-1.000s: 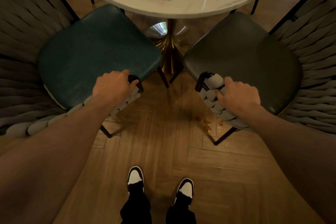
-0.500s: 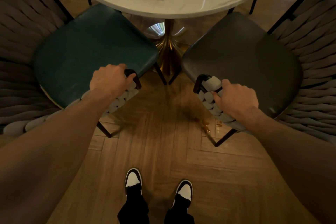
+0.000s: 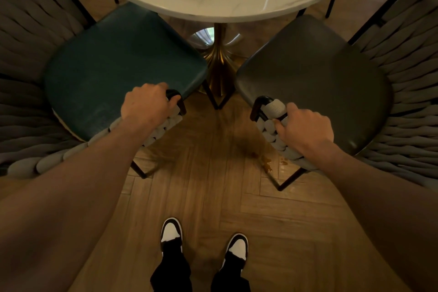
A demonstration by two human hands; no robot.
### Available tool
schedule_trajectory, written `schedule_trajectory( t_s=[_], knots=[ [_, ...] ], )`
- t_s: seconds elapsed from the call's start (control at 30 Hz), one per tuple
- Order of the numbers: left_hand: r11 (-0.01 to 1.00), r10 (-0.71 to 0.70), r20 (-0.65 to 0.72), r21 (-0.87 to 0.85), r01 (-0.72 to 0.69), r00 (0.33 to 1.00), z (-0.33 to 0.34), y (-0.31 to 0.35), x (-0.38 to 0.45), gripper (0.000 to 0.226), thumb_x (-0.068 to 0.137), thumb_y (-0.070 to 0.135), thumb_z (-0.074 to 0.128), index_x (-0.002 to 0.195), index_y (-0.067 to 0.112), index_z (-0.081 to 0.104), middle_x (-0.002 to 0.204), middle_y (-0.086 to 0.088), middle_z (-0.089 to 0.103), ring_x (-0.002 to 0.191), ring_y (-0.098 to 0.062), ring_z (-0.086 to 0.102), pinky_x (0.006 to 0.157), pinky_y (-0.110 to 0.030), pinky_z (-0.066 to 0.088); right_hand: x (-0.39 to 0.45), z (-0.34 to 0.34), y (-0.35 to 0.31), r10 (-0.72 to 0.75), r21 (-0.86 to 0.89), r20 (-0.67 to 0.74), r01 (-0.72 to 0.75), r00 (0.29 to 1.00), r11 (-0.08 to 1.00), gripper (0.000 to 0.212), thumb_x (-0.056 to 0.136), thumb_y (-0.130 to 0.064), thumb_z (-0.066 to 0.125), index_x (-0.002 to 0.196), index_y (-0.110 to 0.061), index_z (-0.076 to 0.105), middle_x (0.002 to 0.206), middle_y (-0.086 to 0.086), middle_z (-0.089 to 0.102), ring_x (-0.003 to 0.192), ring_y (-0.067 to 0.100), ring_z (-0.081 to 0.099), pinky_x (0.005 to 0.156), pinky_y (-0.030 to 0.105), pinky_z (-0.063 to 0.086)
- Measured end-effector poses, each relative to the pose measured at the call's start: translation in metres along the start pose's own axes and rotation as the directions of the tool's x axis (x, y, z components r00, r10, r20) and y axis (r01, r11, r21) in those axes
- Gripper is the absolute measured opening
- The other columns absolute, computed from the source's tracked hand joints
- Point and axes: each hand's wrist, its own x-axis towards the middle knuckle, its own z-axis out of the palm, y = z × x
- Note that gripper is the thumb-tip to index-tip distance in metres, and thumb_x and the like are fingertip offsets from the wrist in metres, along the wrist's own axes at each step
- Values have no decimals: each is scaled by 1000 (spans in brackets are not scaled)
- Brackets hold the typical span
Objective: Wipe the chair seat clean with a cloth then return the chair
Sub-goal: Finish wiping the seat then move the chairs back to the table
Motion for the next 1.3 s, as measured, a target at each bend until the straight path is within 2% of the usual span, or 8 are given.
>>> schedule_trajectory(
  t_s=[0.27,0.4,0.77,0.93,1.03,1.13,1.2,1.3],
  knots=[
    [1000,3,-23,24,-2,1000,-1,-1,1,46,95,58,42,108,17,59,88,-9,61,67,-23,46,59,-37,39,0,3,2,-13,24,-17,13,1000,1000,42,99,-62,45,111,-22,48,82,-5,53,69,16,56,60,32,44],
    [1000,9,-23,19,-9,1000,-3,1,2,45,96,57,42,107,16,59,82,-5,54,66,-21,44,57,-36,38,1,3,3,-5,23,-12,5,1000,1000,45,99,-64,43,112,-21,49,81,-4,53,69,17,57,62,34,48],
    [999,17,-75,36,-14,997,5,1,-3,43,96,56,43,105,17,57,82,-5,56,65,-21,44,56,-35,37,-2,-2,2,-5,35,0,5,1000,999,36,100,-61,42,100,-26,37,77,-7,49,67,16,54,61,34,44],
    [997,28,59,-71,-24,998,0,-5,-3,38,94,50,47,115,19,50,102,-7,59,86,-29,57,66,-40,45,0,-14,4,8,125,184,-32,983,992,35,99,-58,50,111,-28,37,91,-3,54,77,17,56,65,37,46],
    [977,80,136,-205,-52,988,-2,-13,-16,53,92,34,56,140,19,39,127,-12,52,111,-32,54,86,-48,49,-6,-29,6,33,162,293,-84,956,983,44,98,-47,59,130,-24,39,100,0,54,86,20,55,70,40,45],
    [947,89,92,-315,-56,992,-10,-21,-45,60,90,23,58,146,16,36,140,-13,45,126,-33,45,102,-48,43,-27,-46,7,67,187,315,-132,947,973,47,98,-37,60,137,-22,39,106,2,52,93,22,55,74,40,46],
    [945,94,25,-318,-81,995,-18,-26,-69,44,88,18,58,130,8,54,129,-13,53,119,-31,50,98,-44,46,-44,-55,7,75,220,289,-142,954,965,45,98,-34,60,136,-22,40,107,2,52,94,21,54,74,38,46],
    [939,60,70,-342,-33,996,-38,-23,-113,14,92,18,54,96,11,66,84,-3,65,78,-21,62,69,-38,54,-73,-70,7,83,236,272,-150,959,960,36,98,-32,59,131,-22,47,102,-3,52,88,16,54,68,33,42]
  ],
)
